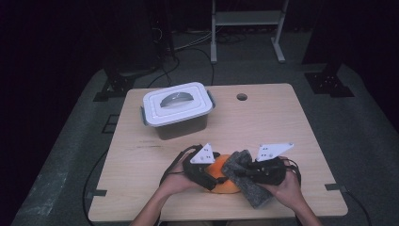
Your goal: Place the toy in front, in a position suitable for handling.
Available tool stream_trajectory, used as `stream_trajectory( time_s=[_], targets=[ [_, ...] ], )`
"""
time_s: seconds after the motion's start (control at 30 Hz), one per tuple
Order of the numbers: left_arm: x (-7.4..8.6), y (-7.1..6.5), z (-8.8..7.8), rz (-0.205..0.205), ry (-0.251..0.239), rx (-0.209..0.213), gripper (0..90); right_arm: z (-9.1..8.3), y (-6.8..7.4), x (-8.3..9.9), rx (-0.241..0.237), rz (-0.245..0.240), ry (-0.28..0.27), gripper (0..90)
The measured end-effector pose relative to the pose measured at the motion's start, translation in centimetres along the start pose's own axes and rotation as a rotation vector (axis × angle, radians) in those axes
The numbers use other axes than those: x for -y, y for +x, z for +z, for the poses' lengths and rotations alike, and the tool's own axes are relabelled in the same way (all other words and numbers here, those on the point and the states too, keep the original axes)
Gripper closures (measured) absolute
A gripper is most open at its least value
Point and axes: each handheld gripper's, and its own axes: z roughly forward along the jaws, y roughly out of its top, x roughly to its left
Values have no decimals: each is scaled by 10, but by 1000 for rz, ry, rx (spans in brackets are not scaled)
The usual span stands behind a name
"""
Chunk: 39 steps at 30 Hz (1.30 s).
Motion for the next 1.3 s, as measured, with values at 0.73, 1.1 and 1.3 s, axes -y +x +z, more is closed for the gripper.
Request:
stream_trajectory(
  time_s=[0.73, 1.1, 1.3],
  targets=[
    [-3, 1, -6, 20, 6, 26, 178, -7, -15, 8, -9, 58, -23, 786],
    [11, 5, -10, 24, -5, 34, 386, -13, -31, 26, -4, 118, 21, 786],
    [12, 5, -11, 41, 0, 45, 393, -20, -30, 23, 13, 115, 14, 786]
  ],
)
